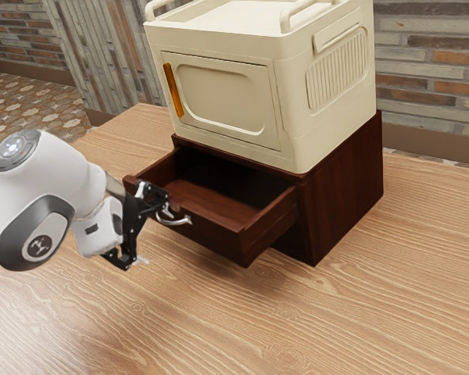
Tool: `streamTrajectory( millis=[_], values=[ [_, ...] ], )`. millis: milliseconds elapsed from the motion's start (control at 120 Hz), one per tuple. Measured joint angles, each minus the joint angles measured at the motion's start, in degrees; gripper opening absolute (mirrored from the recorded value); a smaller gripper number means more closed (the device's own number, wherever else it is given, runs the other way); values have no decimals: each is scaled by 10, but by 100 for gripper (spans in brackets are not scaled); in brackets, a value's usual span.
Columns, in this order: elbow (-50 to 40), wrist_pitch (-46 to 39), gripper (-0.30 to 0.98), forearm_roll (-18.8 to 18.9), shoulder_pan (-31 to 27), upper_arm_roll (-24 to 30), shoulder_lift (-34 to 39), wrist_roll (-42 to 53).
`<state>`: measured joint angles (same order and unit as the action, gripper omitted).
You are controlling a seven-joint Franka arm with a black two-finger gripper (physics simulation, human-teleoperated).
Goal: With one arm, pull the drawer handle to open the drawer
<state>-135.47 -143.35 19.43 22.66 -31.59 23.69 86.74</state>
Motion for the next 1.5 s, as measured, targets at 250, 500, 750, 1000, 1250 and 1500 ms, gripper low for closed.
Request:
streamTrajectory(
  millis=[250,500,750,1000,1250,1500],
  values=[
    [-3,41,52,26,6,0,57,0],
    [32,79,64,27,11,17,73,-4],
    [214,229,67,-15,13,75,34,-32],
    [434,418,68,-63,14,88,-122,-109],
    [499,563,68,-74,13,87,-125,-251],
    [528,639,69,-70,-21,97,-127,-388]
  ],
)
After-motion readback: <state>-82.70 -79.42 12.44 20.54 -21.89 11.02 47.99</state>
